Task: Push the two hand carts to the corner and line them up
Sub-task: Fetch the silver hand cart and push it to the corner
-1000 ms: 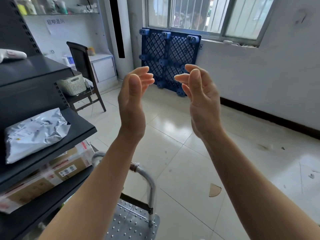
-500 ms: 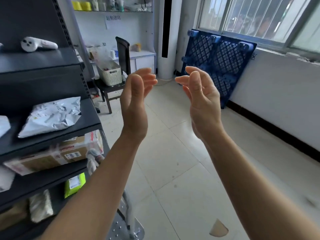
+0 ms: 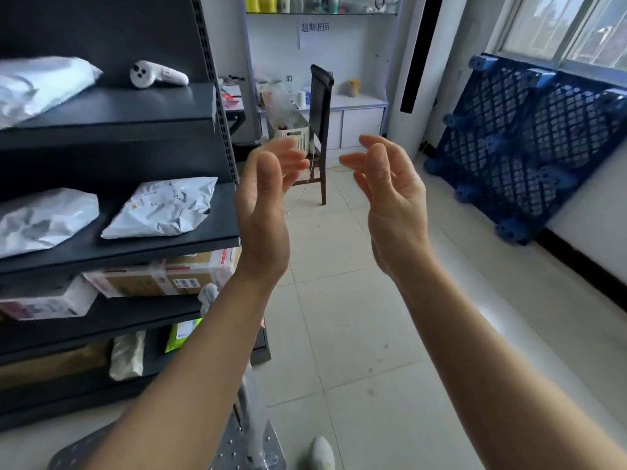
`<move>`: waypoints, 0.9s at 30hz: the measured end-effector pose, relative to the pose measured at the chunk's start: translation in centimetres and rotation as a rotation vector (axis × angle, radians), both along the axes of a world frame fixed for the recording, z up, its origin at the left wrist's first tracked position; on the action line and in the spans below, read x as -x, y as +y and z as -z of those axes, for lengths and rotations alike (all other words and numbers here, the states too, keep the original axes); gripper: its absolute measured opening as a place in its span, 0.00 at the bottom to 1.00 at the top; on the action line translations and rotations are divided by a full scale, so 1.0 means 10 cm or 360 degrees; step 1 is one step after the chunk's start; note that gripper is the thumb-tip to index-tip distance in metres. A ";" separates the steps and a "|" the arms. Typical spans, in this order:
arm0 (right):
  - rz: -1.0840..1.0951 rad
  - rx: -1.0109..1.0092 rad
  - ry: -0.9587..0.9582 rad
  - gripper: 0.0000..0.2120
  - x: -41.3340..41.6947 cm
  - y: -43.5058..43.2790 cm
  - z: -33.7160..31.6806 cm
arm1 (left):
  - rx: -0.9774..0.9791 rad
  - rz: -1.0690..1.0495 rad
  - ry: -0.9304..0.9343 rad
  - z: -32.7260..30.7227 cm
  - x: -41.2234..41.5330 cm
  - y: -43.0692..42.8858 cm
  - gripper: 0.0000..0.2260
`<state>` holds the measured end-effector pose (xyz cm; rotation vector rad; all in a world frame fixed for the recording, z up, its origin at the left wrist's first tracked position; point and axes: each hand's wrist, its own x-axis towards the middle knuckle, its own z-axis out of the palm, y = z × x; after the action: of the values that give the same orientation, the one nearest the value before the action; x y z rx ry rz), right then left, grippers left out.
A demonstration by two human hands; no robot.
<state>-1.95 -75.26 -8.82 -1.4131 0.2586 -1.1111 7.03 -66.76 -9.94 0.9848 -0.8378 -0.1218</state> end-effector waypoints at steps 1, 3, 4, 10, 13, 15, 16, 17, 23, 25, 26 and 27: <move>-0.0017 0.0017 0.0011 0.06 -0.08 -0.07 0.02 | 0.0005 -0.0023 -0.0009 0.02 -0.07 -0.06 0.26; -0.0057 0.0038 0.0051 0.07 -0.28 -0.20 0.07 | 0.0019 -0.0090 -0.0006 0.07 -0.24 -0.17 0.26; -0.0081 0.0046 0.0072 0.07 -0.39 -0.27 0.08 | 0.0030 -0.0134 0.0004 0.09 -0.33 -0.22 0.27; -0.0370 0.0050 0.0146 0.10 -1.03 -0.47 0.17 | -0.0009 -0.0370 0.0036 0.23 -0.86 -0.32 0.26; -0.0520 0.0065 0.0204 0.12 -1.33 -0.45 0.24 | -0.0038 -0.0509 0.0029 0.24 -1.08 -0.24 0.24; -0.0633 0.0083 0.0252 0.13 -1.52 -0.37 0.26 | -0.0047 -0.0620 0.0047 0.25 -1.21 -0.13 0.24; -0.0695 0.0103 0.0262 0.12 -1.61 -0.32 0.27 | -0.0051 -0.0685 0.0045 0.26 -1.26 -0.07 0.24; -0.0767 0.0130 0.0266 0.12 -1.68 -0.27 0.29 | -0.0057 -0.0748 0.0043 0.28 -1.32 -0.01 0.23; -0.1161 0.0209 0.0350 0.13 -2.08 0.02 0.39 | -0.0113 -0.1129 0.0091 0.41 -1.52 0.37 0.25; -0.1322 0.0208 0.0354 0.14 -2.21 0.11 0.41 | -0.0131 -0.1281 0.0108 0.45 -1.53 0.49 0.26; -0.1404 0.0223 0.0351 0.14 -2.28 0.14 0.43 | -0.0131 -0.1360 0.0120 0.46 -1.53 0.53 0.25; -0.1483 0.0245 0.0350 0.14 -2.34 0.18 0.43 | -0.0131 -0.1439 0.0126 0.46 -1.53 0.57 0.25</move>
<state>21.45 -73.49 -13.17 -1.5340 -0.3249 -0.2105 22.31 -61.09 -14.56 1.3432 -0.2578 0.5794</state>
